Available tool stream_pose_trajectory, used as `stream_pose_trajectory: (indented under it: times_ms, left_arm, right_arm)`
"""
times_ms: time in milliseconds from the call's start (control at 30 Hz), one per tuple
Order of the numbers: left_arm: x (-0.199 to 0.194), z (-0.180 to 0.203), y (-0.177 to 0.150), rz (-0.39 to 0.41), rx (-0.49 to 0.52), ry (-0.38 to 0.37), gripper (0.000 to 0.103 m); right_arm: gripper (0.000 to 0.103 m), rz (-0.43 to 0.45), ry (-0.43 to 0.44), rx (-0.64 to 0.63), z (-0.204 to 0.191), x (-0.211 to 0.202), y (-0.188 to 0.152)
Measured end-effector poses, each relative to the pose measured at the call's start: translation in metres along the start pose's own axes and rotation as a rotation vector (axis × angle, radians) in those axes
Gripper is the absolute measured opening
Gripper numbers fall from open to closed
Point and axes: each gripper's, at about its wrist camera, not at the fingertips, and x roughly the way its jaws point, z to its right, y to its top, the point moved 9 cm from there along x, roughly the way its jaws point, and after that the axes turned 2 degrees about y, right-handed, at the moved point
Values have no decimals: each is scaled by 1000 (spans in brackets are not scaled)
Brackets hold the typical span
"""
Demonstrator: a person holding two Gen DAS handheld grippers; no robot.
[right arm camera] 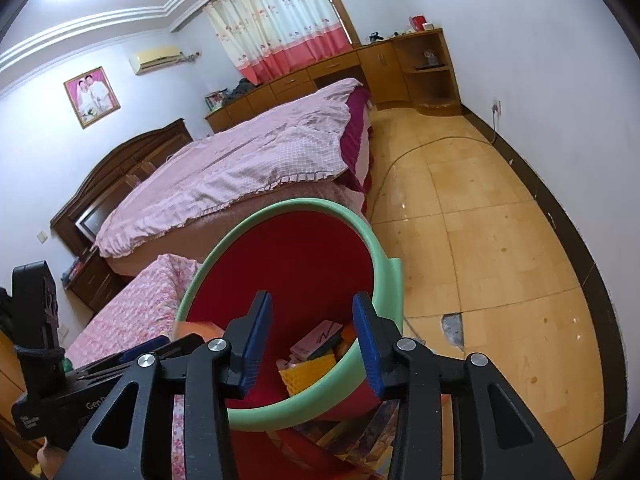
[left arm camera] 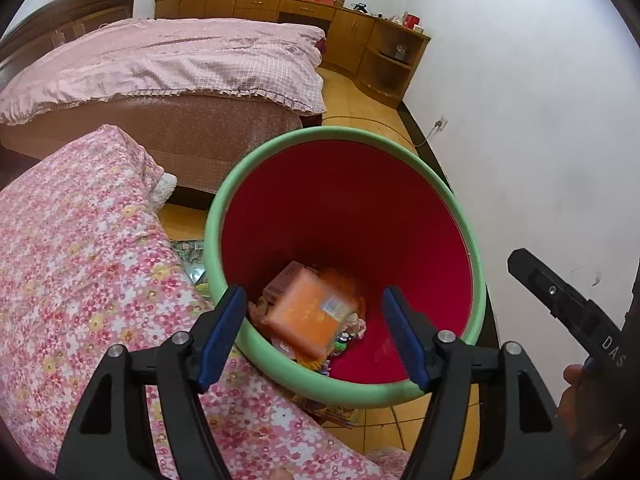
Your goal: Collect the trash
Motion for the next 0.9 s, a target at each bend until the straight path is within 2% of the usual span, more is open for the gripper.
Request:
stream_pose_trajectory:
  times_ms: [100, 200, 433, 667, 900]
  left_arm:
    - [-7, -7, -1, 4, -26, 8, 71]
    - [-17, -18, -3, 11, -66, 12, 71]
    - [-58, -54, -18, 53, -139, 103, 71]
    - [-109, -91, -31, 117, -193, 184, 71]
    - [-154, -116, -51, 156, -225, 259, 71]
  right_arm:
    - [44, -5, -6, 8, 0, 1, 0]
    - [58, -6, -15, 23, 2, -2, -1]
    - [59, -28, 4, 35, -7, -5, -8]
    - [59, -40, 62, -1, -41, -18, -19]
    - [60, -92, 193, -9, -86, -27, -37]
